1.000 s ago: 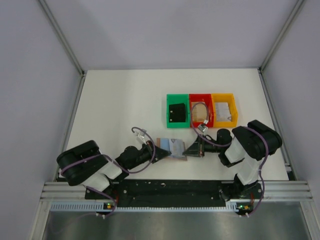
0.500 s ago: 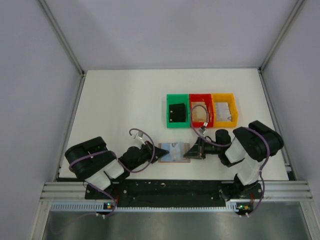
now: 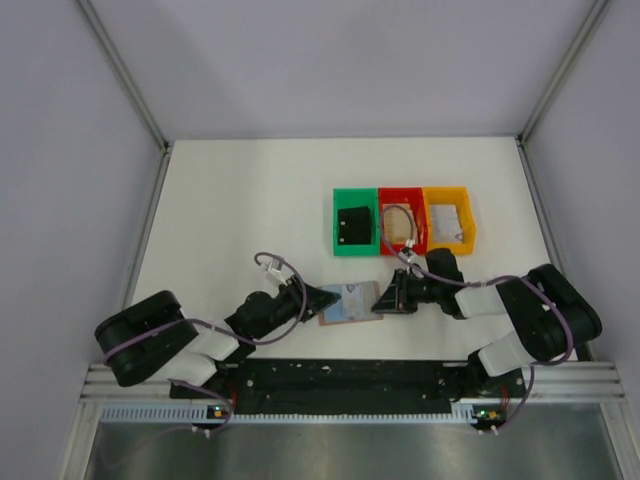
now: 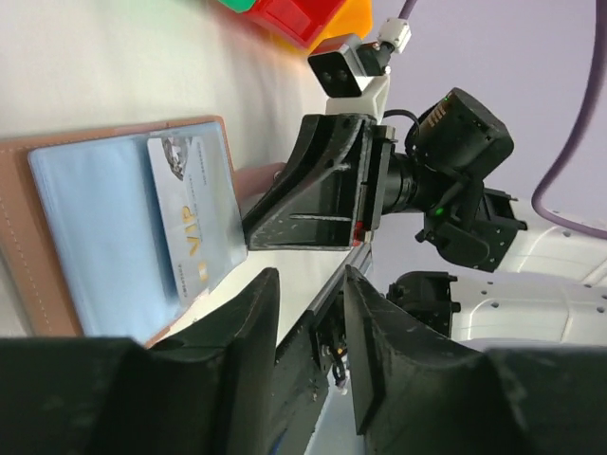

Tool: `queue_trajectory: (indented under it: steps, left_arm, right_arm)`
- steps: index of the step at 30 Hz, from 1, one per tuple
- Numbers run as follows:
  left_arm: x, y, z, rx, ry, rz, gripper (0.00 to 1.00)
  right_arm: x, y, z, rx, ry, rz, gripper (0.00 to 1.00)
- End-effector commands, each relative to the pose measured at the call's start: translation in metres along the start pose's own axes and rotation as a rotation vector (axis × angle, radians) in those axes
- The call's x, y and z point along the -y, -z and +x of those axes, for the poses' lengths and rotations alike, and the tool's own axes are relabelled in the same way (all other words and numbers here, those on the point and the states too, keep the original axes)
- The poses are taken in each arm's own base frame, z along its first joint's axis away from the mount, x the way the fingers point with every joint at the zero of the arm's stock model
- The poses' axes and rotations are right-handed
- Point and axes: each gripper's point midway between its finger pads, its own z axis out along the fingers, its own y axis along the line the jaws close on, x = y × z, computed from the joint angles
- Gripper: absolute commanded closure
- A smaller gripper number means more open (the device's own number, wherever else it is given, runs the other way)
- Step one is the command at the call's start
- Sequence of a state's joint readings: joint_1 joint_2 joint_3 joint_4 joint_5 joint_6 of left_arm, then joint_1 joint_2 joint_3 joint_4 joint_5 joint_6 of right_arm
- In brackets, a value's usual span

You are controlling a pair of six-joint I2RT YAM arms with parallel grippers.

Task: Take the credit cards out of the card holder
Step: Remove the credit card from the card holder.

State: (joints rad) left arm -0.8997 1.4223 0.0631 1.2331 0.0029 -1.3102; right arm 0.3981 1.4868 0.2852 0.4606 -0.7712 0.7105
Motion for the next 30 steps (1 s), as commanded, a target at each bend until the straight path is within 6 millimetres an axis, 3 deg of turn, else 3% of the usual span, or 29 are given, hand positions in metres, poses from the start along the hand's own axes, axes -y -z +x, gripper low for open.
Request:
queue_trajectory:
  steps: [1,4,9,12,16,21,30]
  left_arm:
    - [-0.033,0.019,0.016,-0.086,-0.075,-0.123,0.59]
    - [-0.033,0.017,0.011,-0.076,-0.124,-0.151,0.59]
    - [-0.031,0.01,0.009,-0.101,-0.193,-0.196,0.57]
    - [-0.029,0.002,0.01,-0.111,-0.197,-0.207,0.58]
    - [-0.028,-0.008,0.014,-0.142,-0.195,-0.21,0.57]
    - [-0.034,-0.015,0.018,-0.168,-0.188,-0.236,0.57]
    - [-0.046,-0.021,0.011,-0.16,-0.237,-0.304,0.57]
  right_arm:
    - [0.016,0.002,0.003,-0.022,0.031,0.098,0.71]
    - [0.014,0.006,0.0,-0.01,0.067,0.136,0.64]
    - [-0.007,0.018,-0.022,0.061,0.205,0.222,0.64]
    - [-0.021,0.022,-0.038,0.119,0.265,0.224,0.68]
    - [-0.031,0.014,-0.043,0.105,0.271,0.176,0.76]
    - [-0.024,-0.001,-0.046,0.085,0.264,0.171,0.77]
    - [-0.001,-0.016,-0.029,0.008,0.241,0.183,0.78]
